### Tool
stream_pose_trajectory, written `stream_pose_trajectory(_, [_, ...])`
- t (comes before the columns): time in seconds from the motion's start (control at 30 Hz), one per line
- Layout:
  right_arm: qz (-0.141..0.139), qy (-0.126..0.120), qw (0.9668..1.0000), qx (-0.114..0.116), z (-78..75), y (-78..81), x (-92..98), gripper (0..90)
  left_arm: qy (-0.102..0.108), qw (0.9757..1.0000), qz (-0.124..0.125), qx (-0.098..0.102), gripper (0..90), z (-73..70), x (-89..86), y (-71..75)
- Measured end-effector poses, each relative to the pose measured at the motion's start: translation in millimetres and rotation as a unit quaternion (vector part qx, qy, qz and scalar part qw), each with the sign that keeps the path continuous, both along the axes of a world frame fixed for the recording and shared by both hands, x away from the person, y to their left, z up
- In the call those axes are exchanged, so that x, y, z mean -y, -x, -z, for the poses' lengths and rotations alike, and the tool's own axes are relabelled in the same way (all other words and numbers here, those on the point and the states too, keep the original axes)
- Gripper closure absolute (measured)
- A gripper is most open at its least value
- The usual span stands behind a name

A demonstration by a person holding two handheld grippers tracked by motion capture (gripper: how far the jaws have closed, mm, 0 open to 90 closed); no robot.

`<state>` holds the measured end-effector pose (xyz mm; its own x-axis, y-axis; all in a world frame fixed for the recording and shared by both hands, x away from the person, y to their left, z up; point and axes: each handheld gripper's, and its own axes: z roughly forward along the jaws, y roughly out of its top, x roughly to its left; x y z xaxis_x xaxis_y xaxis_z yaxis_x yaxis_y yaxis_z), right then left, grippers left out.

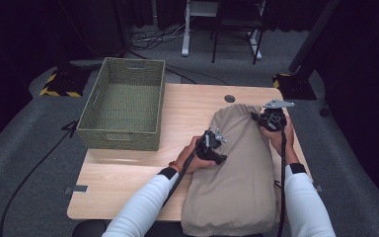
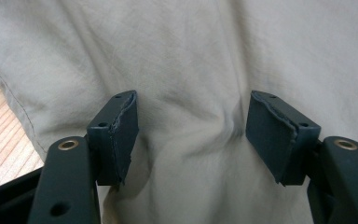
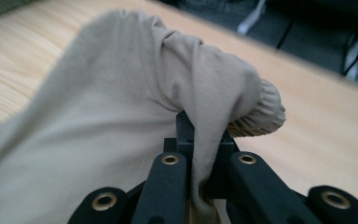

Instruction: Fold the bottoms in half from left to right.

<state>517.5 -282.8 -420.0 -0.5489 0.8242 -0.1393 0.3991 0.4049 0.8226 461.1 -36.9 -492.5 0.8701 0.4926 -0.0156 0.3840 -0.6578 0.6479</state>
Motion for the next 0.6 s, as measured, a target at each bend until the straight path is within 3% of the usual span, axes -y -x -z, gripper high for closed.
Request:
stream_pose_trajectory(0.07, [-0.023,0.008,0.9988,0.041,-9.6,7.1,-9.7,87.7,0.0,1.0,-0.002,-0.001,34.8,0.0,0.1,0.9])
stream_pose_trajectory(0.13, [-0.049,0.009,0.9969,0.06,-13.2,14.8,-17.0,87.5,0.001,1.0,-0.001,-0.002,34.8,0.0,-0.6,1.8])
stream_pose_trajectory(0.2, [-0.073,0.01,0.9966,0.038,-8.8,19.3,-19.4,86.8,-0.002,1.0,0.002,-0.003,34.6,-0.5,-1.8,3.3])
stream_pose_trajectory(0.3, [-0.077,0.014,0.9966,-0.024,10.7,24.6,-13.7,83.6,-0.014,0.9998,0.009,-0.011,33.6,-2.8,-4.7,5.2])
stream_pose_trajectory(0.43, [-0.046,0.041,0.9945,-0.085,41.3,32.0,3.2,74.0,-0.023,0.9995,0.007,-0.02,32.5,-6.3,-9.1,0.3])
stream_pose_trajectory(0.5, [-0.022,0.039,0.9931,-0.109,51.4,31.6,12.6,65.6,-0.011,0.9997,-0.003,-0.02,29.2,-10.8,-11.4,-5.5])
stream_pose_trajectory(0.6, [0.013,0.025,0.992,-0.123,56.4,27.8,21.4,51.0,0.05,0.9976,-0.04,-0.026,26.0,-21.4,-19.9,-17.9])
